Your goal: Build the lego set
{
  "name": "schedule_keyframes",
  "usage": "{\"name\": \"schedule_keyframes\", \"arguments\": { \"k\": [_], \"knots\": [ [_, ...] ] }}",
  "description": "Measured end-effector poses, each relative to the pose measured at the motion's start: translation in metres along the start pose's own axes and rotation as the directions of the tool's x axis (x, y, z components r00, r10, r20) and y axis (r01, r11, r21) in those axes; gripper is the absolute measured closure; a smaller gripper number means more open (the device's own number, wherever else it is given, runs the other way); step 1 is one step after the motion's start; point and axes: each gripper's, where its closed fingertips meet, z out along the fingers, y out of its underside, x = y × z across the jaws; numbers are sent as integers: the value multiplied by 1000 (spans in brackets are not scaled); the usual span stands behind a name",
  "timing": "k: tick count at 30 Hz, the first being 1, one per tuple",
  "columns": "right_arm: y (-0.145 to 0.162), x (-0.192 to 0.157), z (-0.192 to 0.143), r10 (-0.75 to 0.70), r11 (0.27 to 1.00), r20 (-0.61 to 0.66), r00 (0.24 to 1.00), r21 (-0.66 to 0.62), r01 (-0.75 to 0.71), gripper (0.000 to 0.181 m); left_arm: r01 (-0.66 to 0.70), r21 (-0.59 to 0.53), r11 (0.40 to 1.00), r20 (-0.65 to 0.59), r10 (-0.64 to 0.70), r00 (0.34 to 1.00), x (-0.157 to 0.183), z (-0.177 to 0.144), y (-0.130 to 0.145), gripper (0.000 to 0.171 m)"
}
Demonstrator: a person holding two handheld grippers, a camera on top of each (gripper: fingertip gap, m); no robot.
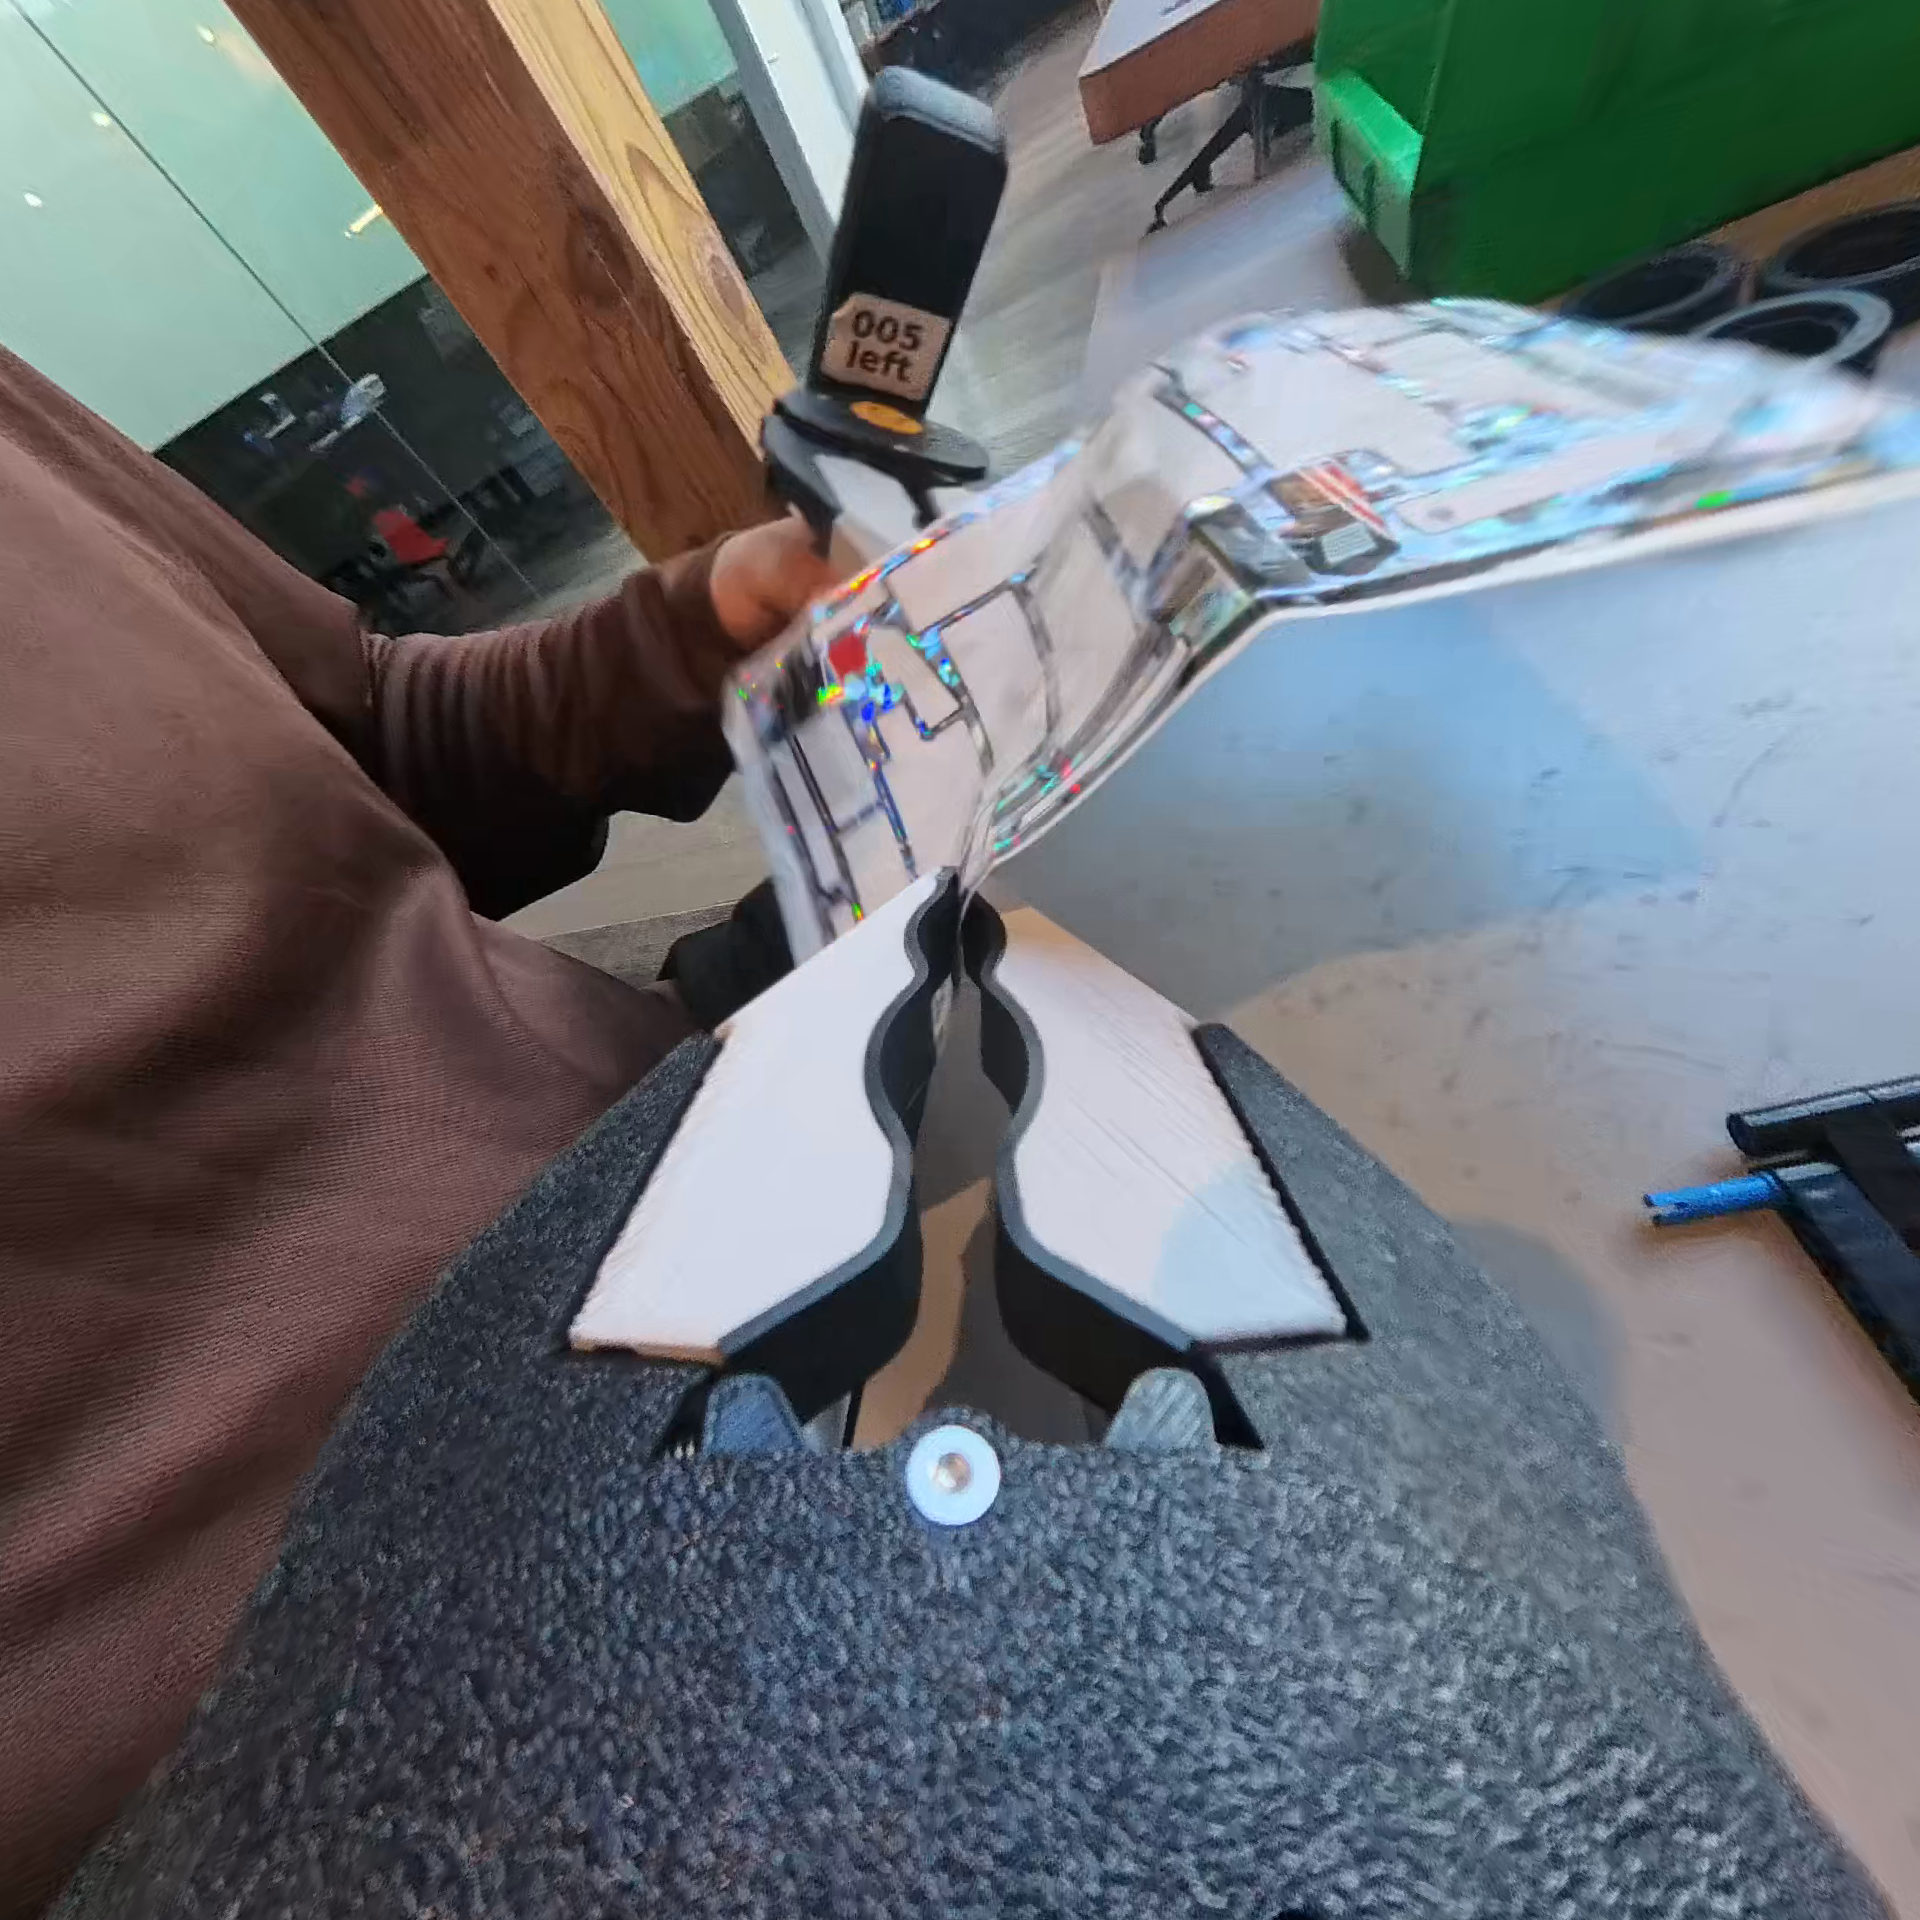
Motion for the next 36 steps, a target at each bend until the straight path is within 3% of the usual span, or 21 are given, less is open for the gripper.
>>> {"name": "schedule_keyframes", "arguments": {
  "k": [3, 6, 11, 15, 20, 22, 26, 31, 34, 36],
  "knots": [
    [-2, 7, -1, 12, 1000, -46, 999, 13, -11, 181, 9, -26, 1000, -23, -10, 1000, 7, 1, 7, 171],
    [-1, 5, -1, 36, 999, -8, 999, 6, -36, 181, 78, 39, 996, -108, -73, 991, 18, -10, -4, 171],
    [7, 21, 5, 99, 993, -67, 993, -62, -104, 181, 70, 58, 996, 85, -75, 994, -6, -19, -2, 171],
    [14, 32, 7, 103, 986, -118, 988, -118, -116, 181, 109, 56, 992, 85, -114, 990, 0, -13, 15, 171],
    [21, 29, 11, 158, 974, -83, 984, -151, -169, 181, 105, -8, 994, 127, -103, 986, -7, -18, 26, 171],
    [21, 28, 10, 159, 974, -82, 984, -151, -170, 181, 124, -1, 992, 151, -123, 981, -13, -24, 26, 145],
    [23, 26, 11, 161, 972, -63, 985, -162, -169, 181, 160, 36, 986, 104, -163, 981, -8, -40, 23, 127],
    [27, 16, 14, 168, 965, 11, 986, -208, -162, 181, -5, 14, 1000, 220, 2, 976, -7, -66, -8, 123],
    [30, 10, 16, 170, 957, 53, 984, -246, -152, 181, -95, -90, 991, 265, 116, 957, -5, -62, -25, 123],
    [34, 8, 18, 180, 950, 75, 981, -270, -154, 181, -104, -194, 976, 275, 156, 949, -10, -50, -21, 124]
  ]
}}
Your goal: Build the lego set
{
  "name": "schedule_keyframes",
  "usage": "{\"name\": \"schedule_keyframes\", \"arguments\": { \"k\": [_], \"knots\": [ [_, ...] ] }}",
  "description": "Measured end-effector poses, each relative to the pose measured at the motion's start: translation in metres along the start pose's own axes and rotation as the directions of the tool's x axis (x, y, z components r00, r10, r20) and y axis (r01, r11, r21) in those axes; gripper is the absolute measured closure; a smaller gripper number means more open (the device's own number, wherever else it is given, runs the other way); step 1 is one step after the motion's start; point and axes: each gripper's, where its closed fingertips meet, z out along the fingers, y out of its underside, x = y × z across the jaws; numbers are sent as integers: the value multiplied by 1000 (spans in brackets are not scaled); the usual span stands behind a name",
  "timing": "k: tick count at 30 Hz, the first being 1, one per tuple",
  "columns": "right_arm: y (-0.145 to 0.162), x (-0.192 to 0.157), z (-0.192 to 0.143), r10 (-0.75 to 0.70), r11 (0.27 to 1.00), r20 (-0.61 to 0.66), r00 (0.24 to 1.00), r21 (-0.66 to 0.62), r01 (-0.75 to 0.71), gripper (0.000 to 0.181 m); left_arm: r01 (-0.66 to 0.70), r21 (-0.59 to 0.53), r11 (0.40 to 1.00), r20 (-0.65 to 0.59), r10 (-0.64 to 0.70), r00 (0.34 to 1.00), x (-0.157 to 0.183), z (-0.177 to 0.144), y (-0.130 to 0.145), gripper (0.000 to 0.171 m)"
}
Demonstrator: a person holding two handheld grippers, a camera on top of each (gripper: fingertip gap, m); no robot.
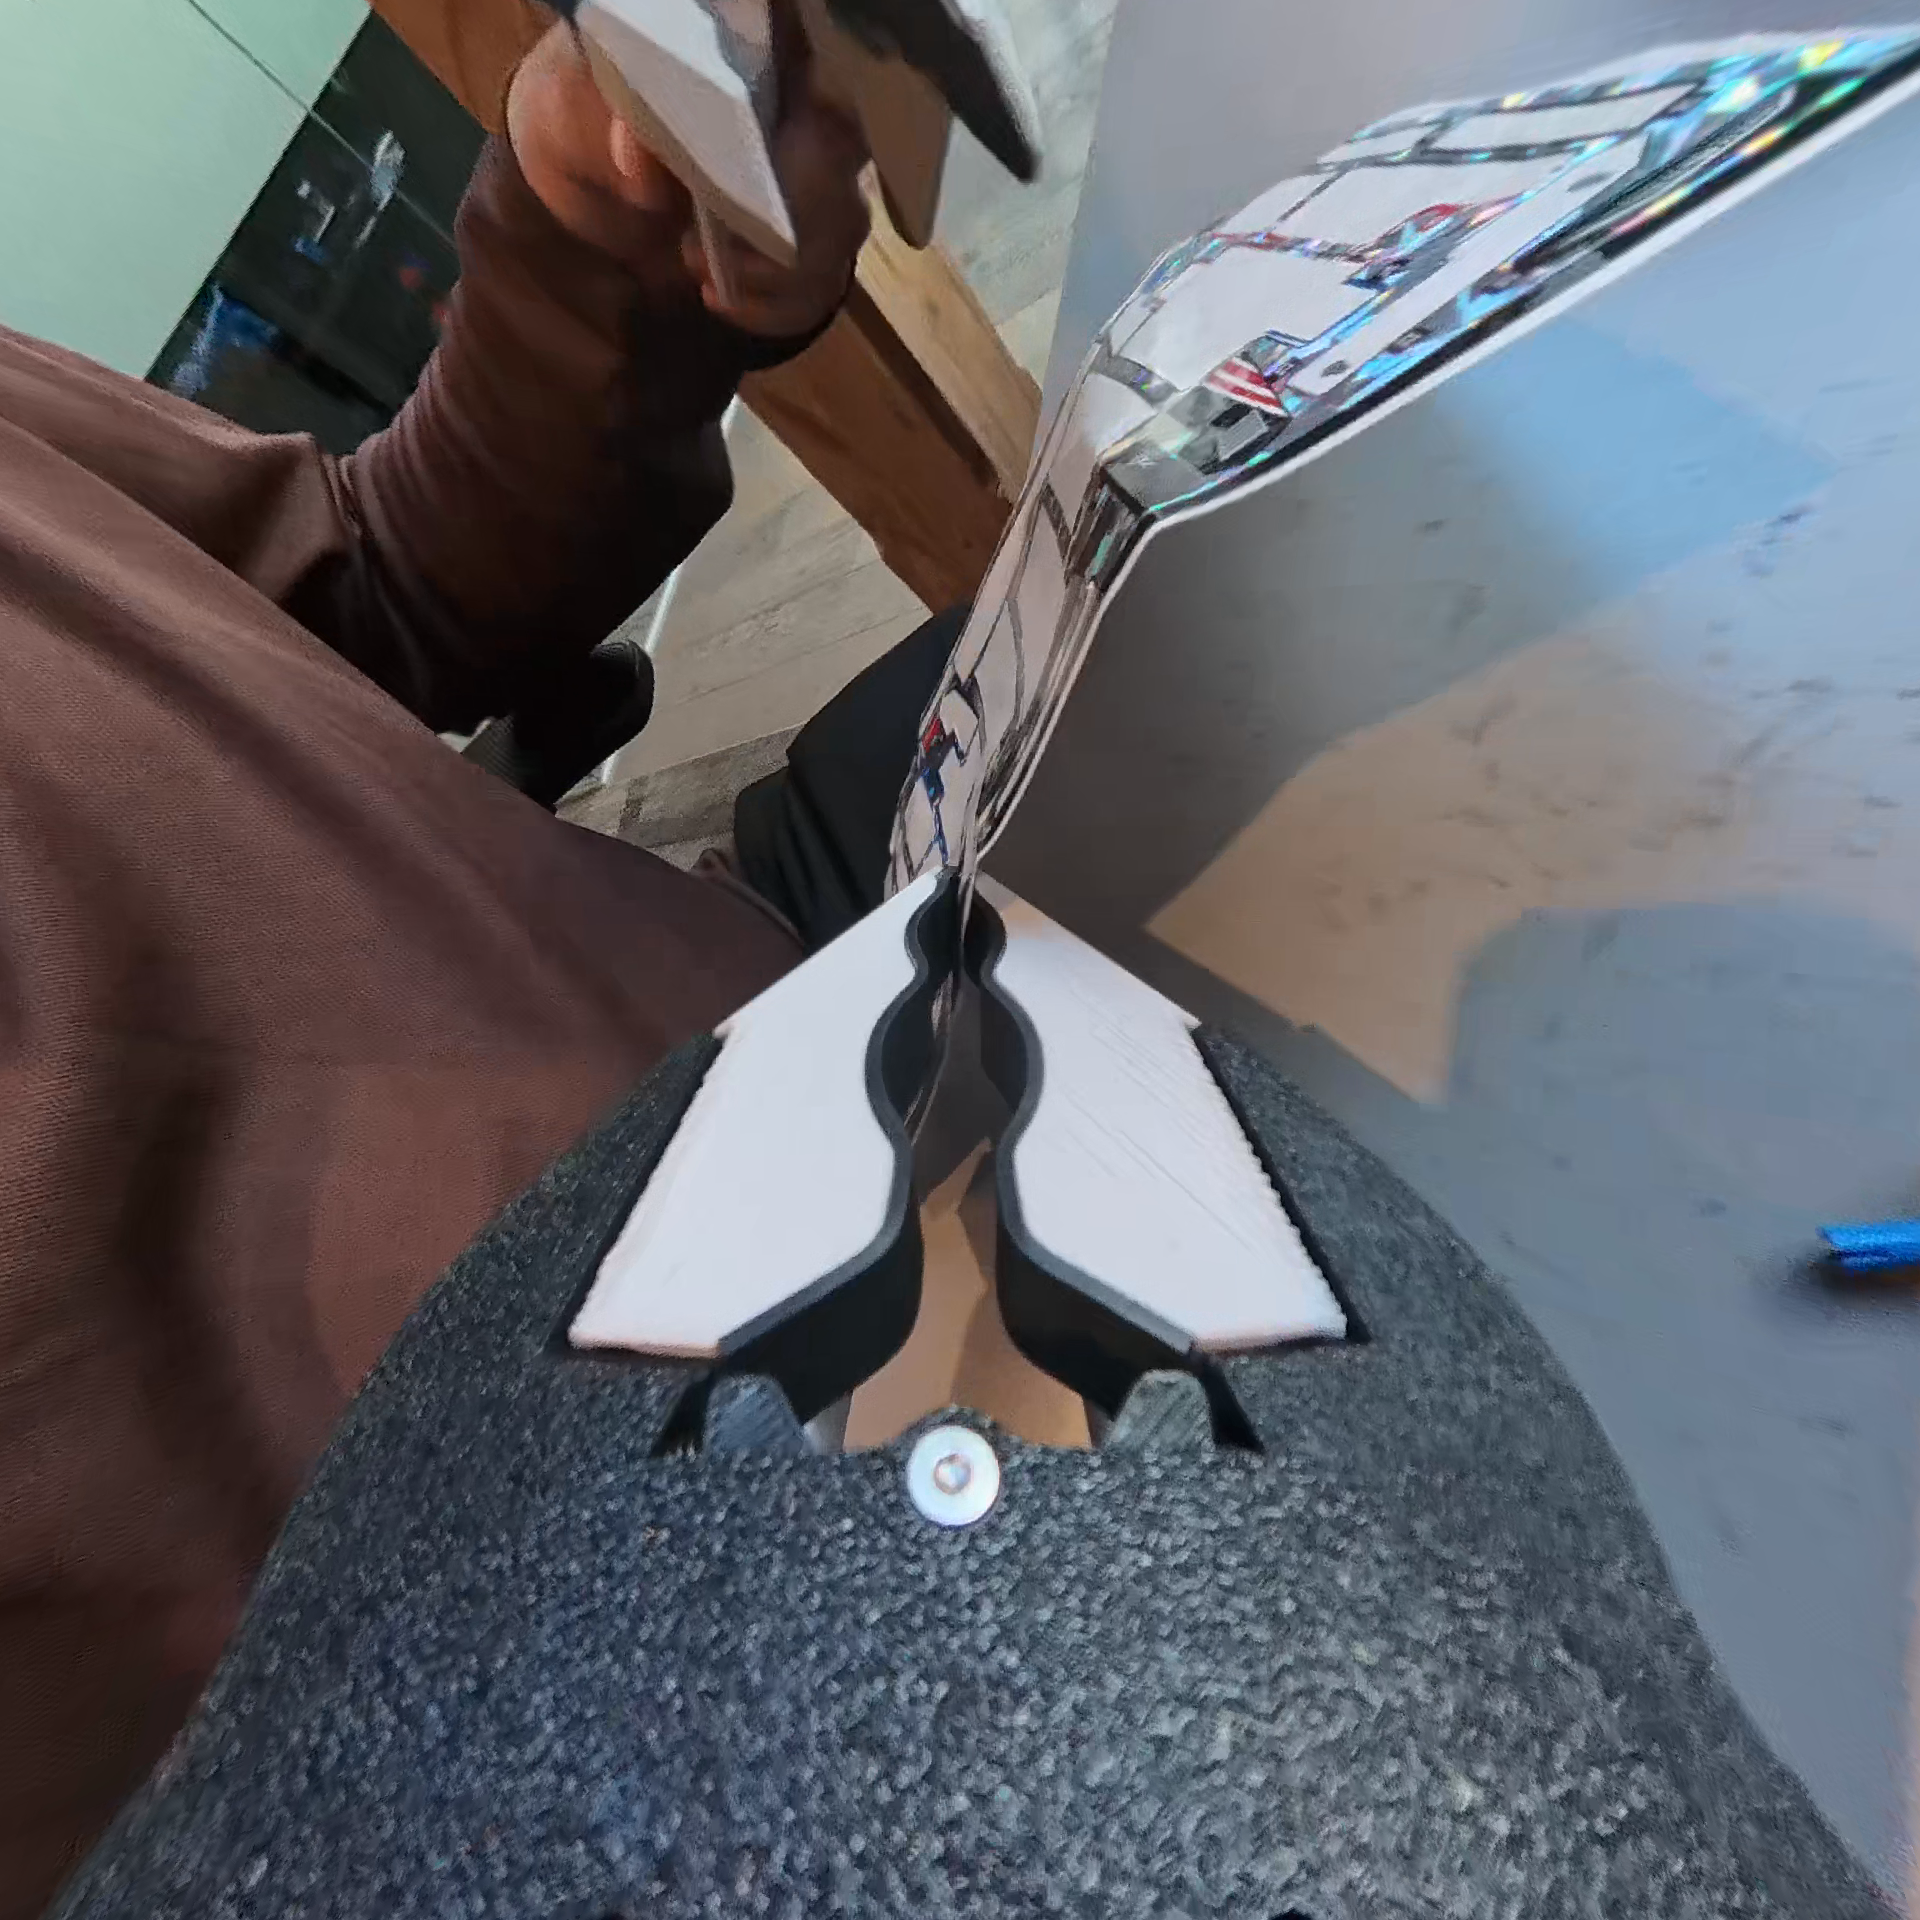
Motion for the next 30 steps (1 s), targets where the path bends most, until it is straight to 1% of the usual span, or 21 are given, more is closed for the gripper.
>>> {"name": "schedule_keyframes", "arguments": {
  "k": [1, 3, 6, 8, 9, 11, 12, 14, 16, 19, 20, 22, 23, 25, 26, 27, 28, 29, 30],
  "knots": [
    [1, 0, 1, -2, 1000, -2, 1000, -7, 2, 181, -12, -51, 999, 6, 12, 1000, -3, 8, 5, 125],
    [5, -1, 3, -29, 999, -15, 999, -32, 29, 181, -34, -105, 994, 28, 37, 999, -12, 21, 13, 126],
    [20, -4, 8, -60, 991, -23, 998, -125, 57, 181, -114, -87, 990, -12, 114, 993, -9, 29, 4, 130],
    [24, -5, 11, -79, 985, -26, 997, -155, 74, 181, -176, -76, 981, -54, 173, 984, -5, 32, -6, 134],
    [25, -6, 11, -85, 984, -23, 996, -160, 80, 181, -187, -90, 978, -85, 180, 980, -3, 35, -8, 134],
    [26, -9, 10, -92, 983, -1, 996, -161, 90, 181, -152, -175, 973, -161, 124, 979, -2, 42, -2, 129],
    [26, -11, 10, -96, 982, 12, 995, -163, 96, 181, -137, -209, 968, -179, 100, 979, -4, 46, 1, 129],
    [29, -13, 8, -109, 978, 28, 994, -174, 112, 181, -131, -239, 962, -194, 85, 977, -8, 51, 5, 130],
    [30, -17, 6, -119, 977, 47, 992, -173, 125, 181, -129, -268, 955, -233, 66, 970, -5, 54, 10, 130],
    [30, -34, 1, -132, 973, 138, 982, -172, 155, 181, -137, -284, 949, -271, 58, 961, -2, 56, 14, 128],
    [32, -43, -2, -145, 967, 181, 973, -182, 178, 181, -139, -281, 950, -285, 56, 957, -1, 55, 14, 124],
    [32, -62, -10, -175, 954, 256, 951, -196, 228, 181, -111, -247, 963, -370, 12, 929, 14, 50, 8, 122],
    [31, -71, -14, -185, 949, 285, 940, -198, 247, 181, -83, -232, 969, -433, -26, 901, 25, 47, 5, 122],
    [26, -78, -21, -198, 939, 302, 932, -213, 268, 181, -26, -226, 974, -553, -106, 826, 46, 40, 4, 122],
    [24, -78, -24, -198, 932, 295, 935, -239, 273, 181, -1, -226, 974, -612, -142, 778, 58, 36, 3, 125],
    [23, -73, -26, -201, 920, 271, 941, -277, 276, 181, 15, -220, 975, -675, -163, 720, 71, 30, 2, 136],
    [22, -67, -28, -208, 905, 239, 948, -321, 280, 181, 22, -193, 981, -721, -157, 675, 82, 24, 1, 160],
    [21, -61, -31, -214, 889, 211, 954, -363, 279, 181, 44, -155, 987, -720, -143, 679, 86, 24, -2, 171],
    [17, -55, -34, -215, 875, 183, 959, -400, 272, 181, 73, -115, 991, -677, -132, 724, 84, 28, -4, 171]
  ]
}}
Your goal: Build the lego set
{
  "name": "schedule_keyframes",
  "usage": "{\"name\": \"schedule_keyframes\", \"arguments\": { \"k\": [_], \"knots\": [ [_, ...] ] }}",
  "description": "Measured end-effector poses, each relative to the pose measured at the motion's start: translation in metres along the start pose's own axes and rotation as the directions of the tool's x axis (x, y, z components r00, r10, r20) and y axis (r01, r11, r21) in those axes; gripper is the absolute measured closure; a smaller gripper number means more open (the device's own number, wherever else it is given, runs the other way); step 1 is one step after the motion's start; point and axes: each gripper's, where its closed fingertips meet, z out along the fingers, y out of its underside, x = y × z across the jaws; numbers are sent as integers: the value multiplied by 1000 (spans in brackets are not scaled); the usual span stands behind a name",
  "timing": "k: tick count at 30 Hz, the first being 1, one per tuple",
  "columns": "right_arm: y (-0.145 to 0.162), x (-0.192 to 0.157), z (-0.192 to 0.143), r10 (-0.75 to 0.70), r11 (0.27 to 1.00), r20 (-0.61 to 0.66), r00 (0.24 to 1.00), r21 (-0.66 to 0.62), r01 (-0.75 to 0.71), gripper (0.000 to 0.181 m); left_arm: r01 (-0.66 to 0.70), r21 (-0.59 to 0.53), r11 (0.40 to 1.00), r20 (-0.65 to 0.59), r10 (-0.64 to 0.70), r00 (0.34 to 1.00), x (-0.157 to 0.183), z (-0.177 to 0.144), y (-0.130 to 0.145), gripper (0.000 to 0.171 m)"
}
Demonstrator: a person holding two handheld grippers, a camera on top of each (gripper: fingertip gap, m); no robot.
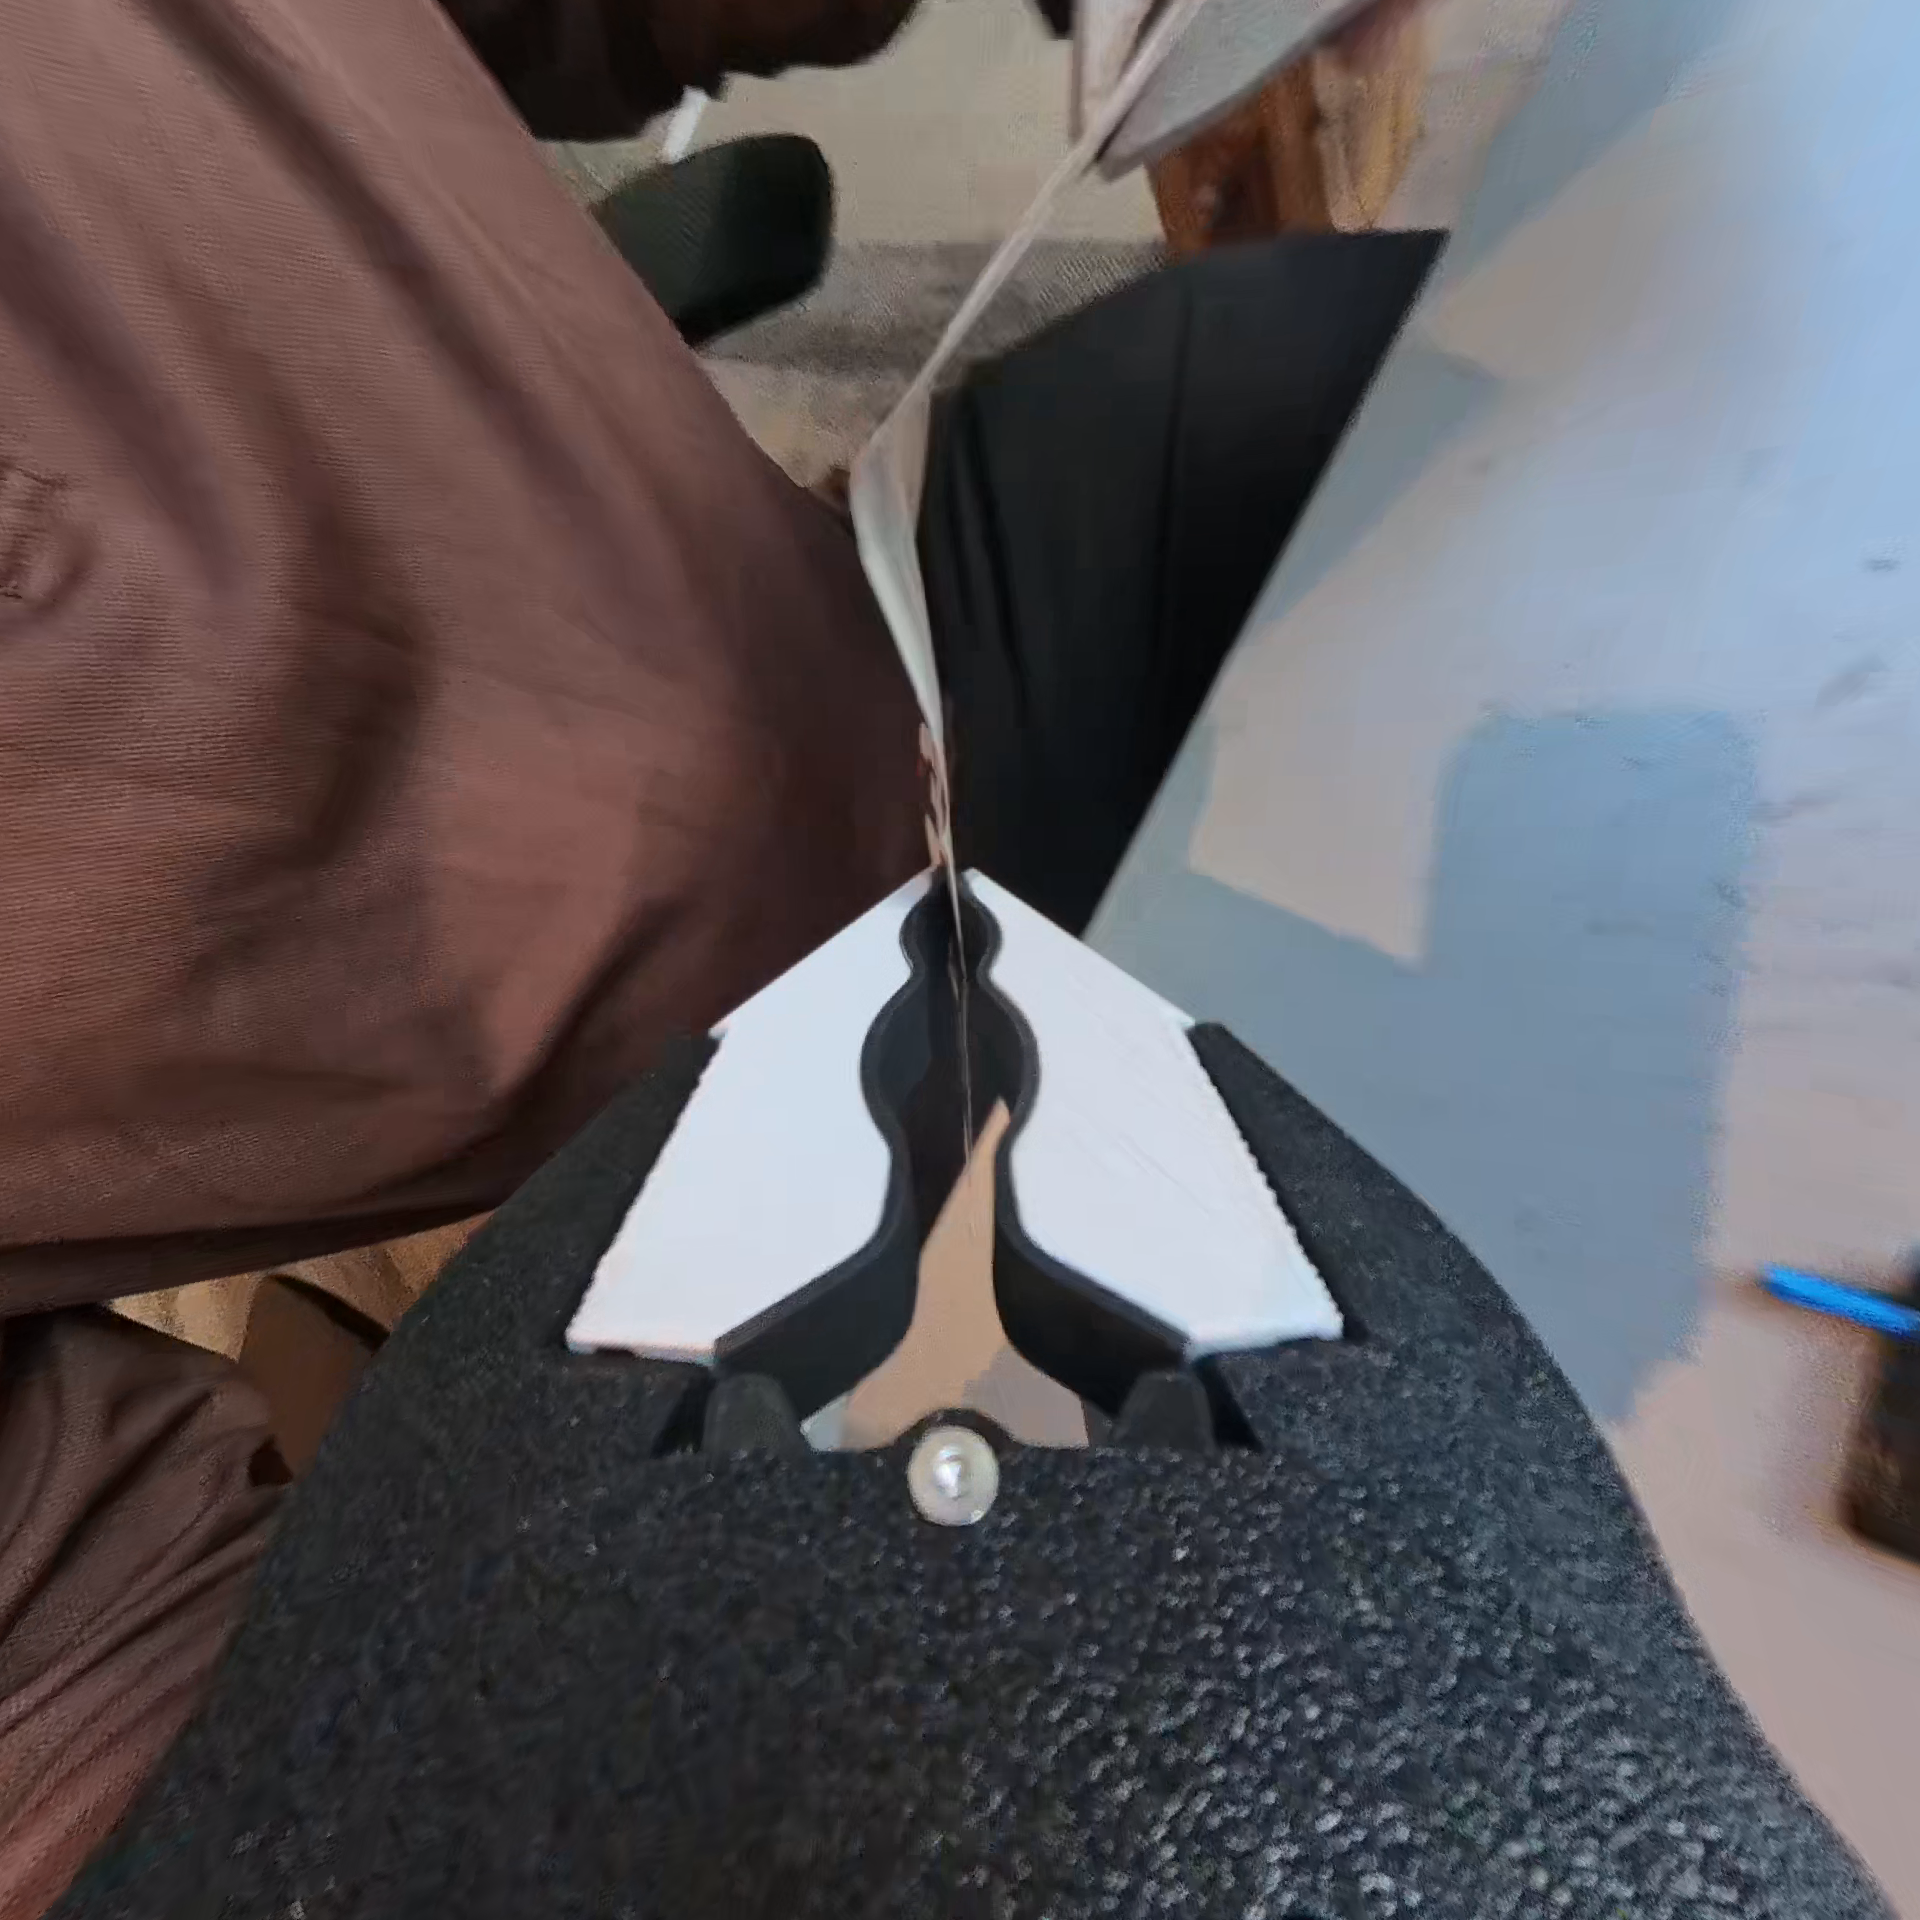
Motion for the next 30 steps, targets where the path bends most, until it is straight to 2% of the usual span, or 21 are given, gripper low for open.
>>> {"name": "schedule_keyframes", "arguments": {
  "k": [2, 5, 7, 8, 10, 11, 13, 16, 18, 20, 21, 22, 24, 27, 28, 30],
  "knots": [
    [-2, 22, -14, 36, 997, -87, 996, -61, -41, 181, -40, 124, 992, 191, 16, 981, -17, -6, -7, 171],
    [-13, 73, -41, 97, 988, -302, 948, -89, -129, 180, -77, 348, 934, 427, -85, 900, -45, -33, -11, 171],
    [-31, 103, -56, 141, 986, -428, 893, -19, -165, 163, -101, 459, 883, 494, -159, 855, -54, -51, -8, 171],
    [-41, 111, -60, 167, 985, -457, 873, 34, -171, 163, -102, 481, 871, 499, -176, 848, -55, -55, -6, 171],
    [-67, 114, -61, 183, 980, -467, 865, 155, -124, 150, -109, 422, 900, 554, -160, 817, -59, -56, 3, 171],
    [-78, 112, -59, 180, 974, -455, 872, 207, -93, 147, -139, 387, 912, 605, -137, 784, -61, -59, 5, 171],
    [-92, 105, -47, 172, 960, -396, 902, 274, -62, 147, -165, 357, 919, 633, -108, 767, -61, -61, 6, 171],
    [-101, 115, -30, 179, 943, -364, 914, 329, -54, 143, -170, 353, 920, 623, -95, 776, -60, -60, 6, 171],
    [-101, 133, -27, 166, 941, -432, 887, 337, -12, 148, -195, 294, 936, 670, -56, 741, -63, -64, 10, 171],
    [-103, 130, -18, 114, 938, -390, 914, 345, 31, 156, -252, 213, 944, 727, 20, 687, -62, -73, 12, 171],
    [-103, 127, -13, 108, 934, -344, 933, 358, 24, 151, -282, 195, 939, 746, 45, 664, -60, -79, 10, 171],
    [-103, 127, -8, 116, 930, -303, 946, 368, 3, 139, -309, 190, 932, 757, 61, 650, -58, -84, 8, 171],
    [-105, 128, 2, 117, 923, -280, 953, 384, -1, 128, -347, 189, 919, 773, 78, 629, -56, -93, 5, 171],
    [-111, 138, 6, 70, 904, -402, 913, 412, 112, 122, -375, 209, 903, 765, 88, 638, -55, -98, 4, 171],
    [-112, 144, 6, 55, 906, -455, 889, 397, 147, 122, -382, 198, 903, 754, 109, 648, -55, -96, 6, 171],
    [-110, 156, 2, 31, 921, -551, 834, 340, 191, 116, -393, 126, 911, 762, 165, 627, -59, -93, 12, 171]
  ]
}}
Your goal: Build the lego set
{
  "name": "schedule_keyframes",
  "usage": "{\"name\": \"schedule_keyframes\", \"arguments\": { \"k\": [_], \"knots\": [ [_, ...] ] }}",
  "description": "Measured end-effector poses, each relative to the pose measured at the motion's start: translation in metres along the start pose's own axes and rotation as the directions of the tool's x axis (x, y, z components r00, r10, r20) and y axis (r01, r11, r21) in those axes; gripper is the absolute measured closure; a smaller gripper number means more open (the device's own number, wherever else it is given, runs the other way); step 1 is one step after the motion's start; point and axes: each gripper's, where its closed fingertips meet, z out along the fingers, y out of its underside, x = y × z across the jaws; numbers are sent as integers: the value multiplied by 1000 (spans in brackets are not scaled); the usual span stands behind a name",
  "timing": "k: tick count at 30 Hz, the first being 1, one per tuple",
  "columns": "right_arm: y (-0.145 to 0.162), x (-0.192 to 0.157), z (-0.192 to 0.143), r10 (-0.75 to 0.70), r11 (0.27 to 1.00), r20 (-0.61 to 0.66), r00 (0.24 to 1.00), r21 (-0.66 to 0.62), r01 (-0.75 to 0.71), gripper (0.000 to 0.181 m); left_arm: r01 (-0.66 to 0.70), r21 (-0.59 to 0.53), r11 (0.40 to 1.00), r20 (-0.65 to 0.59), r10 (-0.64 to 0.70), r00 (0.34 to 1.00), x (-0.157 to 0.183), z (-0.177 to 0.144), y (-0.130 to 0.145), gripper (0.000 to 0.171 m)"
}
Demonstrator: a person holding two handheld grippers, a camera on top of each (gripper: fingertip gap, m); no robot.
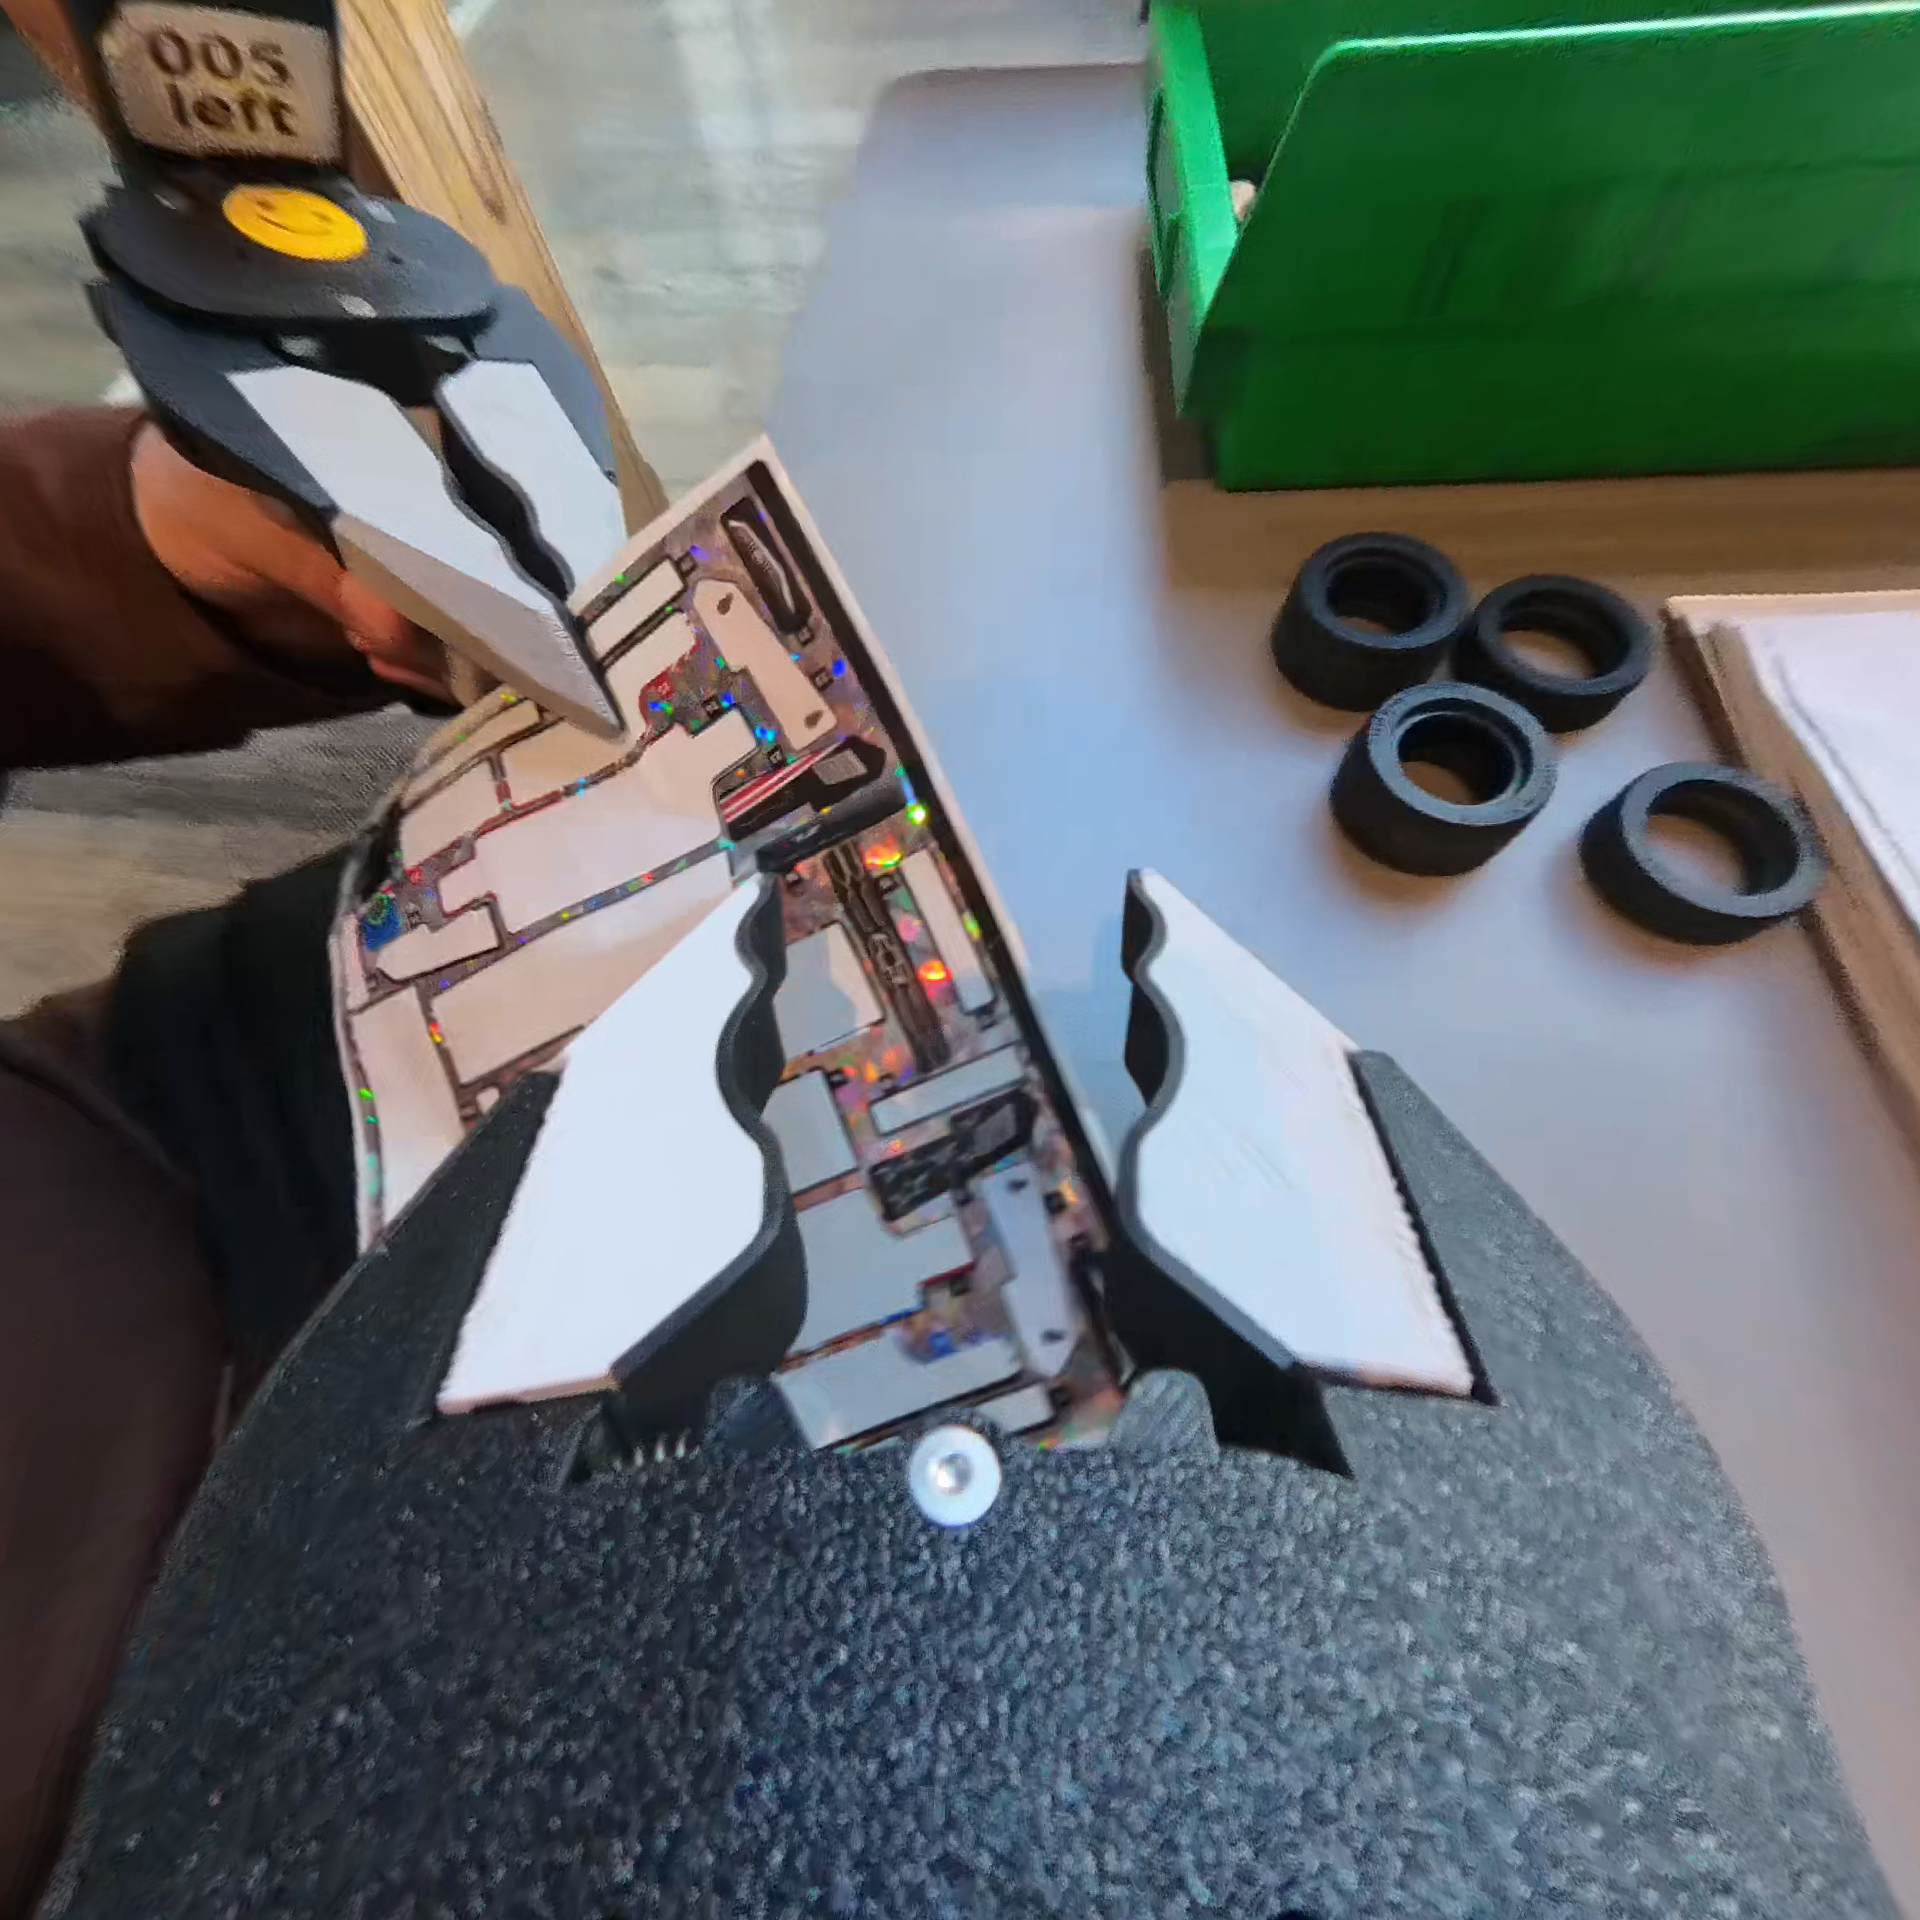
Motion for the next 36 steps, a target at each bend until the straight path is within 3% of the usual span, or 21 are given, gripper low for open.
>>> {"name": "schedule_keyframes", "arguments": {
  "k": [5, 15, 20, 23, 25, 31, 33, 36],
  "knots": [
    [8, -24, -6, 21, 1000, 195, 981, -21, -17, 123, -110, -12, 994, -14, 110, 994, 4, 2, 4, 171],
    [23, -23, -3, -42, 997, 113, 993, -64, 50, 118, -136, 7, 991, -46, 136, 990, 11, 2, 7, 171],
    [29, -29, 1, 16, 997, 177, 984, -81, -2, 120, -191, 16, 981, -76, 192, 978, 16, -2, 8, 171],
    [25, -36, -4, 65, 997, 253, 965, -59, -52, 143, -203, 32, 979, -93, 205, 974, 18, -4, 6, 171],
    [23, -43, -9, 93, 995, 317, 944, -50, -82, 173, -200, 35, 979, -92, 202, 975, 17, -5, 5, 171],
    [8, -47, -23, 156, 984, 412, 898, 10, -176, 181, -148, -15, 989, 32, 148, 988, -7, -14, -2, 171],
    [6, -46, -24, 166, 982, 413, 895, 14, -189, 181, -120, -64, 991, 78, 125, 989, -15, -17, -1, 165],
    [8, -43, -24, 199, 976, 407, 891, 3, -220, 181, -111, -185, 976, 330, 169, 929, -49, -37, -5, 147]
  ]
}}
